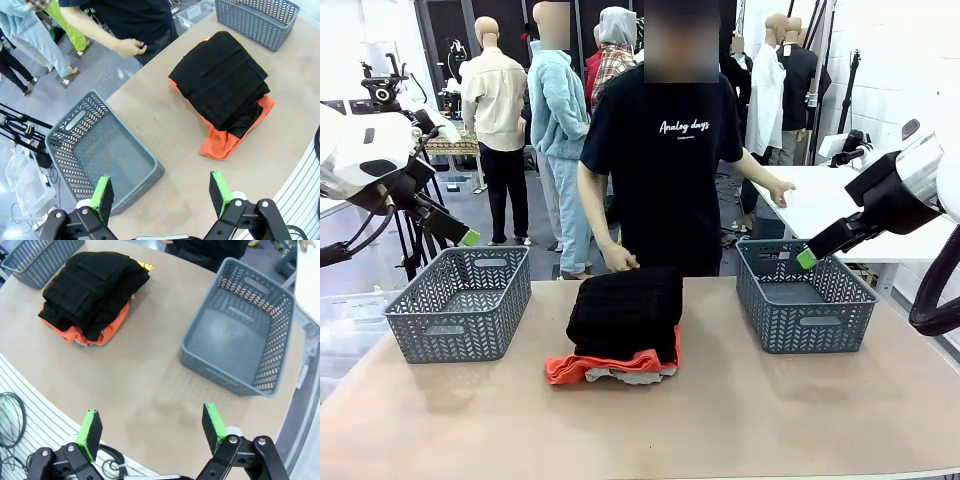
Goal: Sort the tops and bottoms.
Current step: Lift clothes from the center of the table with your left hand.
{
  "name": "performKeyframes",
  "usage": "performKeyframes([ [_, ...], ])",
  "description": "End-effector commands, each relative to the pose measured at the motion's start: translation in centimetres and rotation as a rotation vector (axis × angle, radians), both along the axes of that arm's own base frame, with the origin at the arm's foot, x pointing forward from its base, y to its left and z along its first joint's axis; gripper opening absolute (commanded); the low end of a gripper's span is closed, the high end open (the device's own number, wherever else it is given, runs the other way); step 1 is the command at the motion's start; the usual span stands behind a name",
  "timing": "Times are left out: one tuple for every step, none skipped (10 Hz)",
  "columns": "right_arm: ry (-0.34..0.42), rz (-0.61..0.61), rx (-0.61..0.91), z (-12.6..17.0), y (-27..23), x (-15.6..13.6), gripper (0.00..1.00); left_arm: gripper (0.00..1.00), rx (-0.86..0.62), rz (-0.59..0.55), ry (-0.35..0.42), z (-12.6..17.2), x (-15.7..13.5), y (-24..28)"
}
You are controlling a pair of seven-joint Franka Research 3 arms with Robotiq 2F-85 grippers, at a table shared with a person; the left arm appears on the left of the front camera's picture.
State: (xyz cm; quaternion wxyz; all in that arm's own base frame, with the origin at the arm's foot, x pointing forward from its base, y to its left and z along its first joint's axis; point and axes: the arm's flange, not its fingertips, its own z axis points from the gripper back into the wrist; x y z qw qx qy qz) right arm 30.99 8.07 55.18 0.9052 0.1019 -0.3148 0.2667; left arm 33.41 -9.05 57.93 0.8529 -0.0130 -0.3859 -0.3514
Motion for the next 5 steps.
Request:
performKeyframes([
  [-0.005, 0.006, 0.024, 0.10, 0.13, 0.11, 1.00, 1.00, 0.006, -0.002, -0.002, 0.10, -0.11, 0.15],
  [-0.005, 0.006, 0.024, 0.10, 0.13, 0.11, 1.00, 1.00, 0.006, -0.002, -0.002, 0.10, -0.11, 0.15],
  [-0.005, 0.006, 0.024, 0.10, 0.13, 0.11, 1.00, 1.00, 0.006, -0.002, -0.002, 0.10, -0.11, 0.15],
  [-0.005, 0.006, 0.024, 0.10, 0.13, 0.11, 1.00, 1.00, 0.006, -0.002, -0.002, 0.10, -0.11, 0.15],
  [-0.005, 0.006, 0.024, 0.10, 0.13, 0.11, 1.00, 1.00, 0.006, -0.002, -0.002, 0.10, -0.11, 0.15],
])
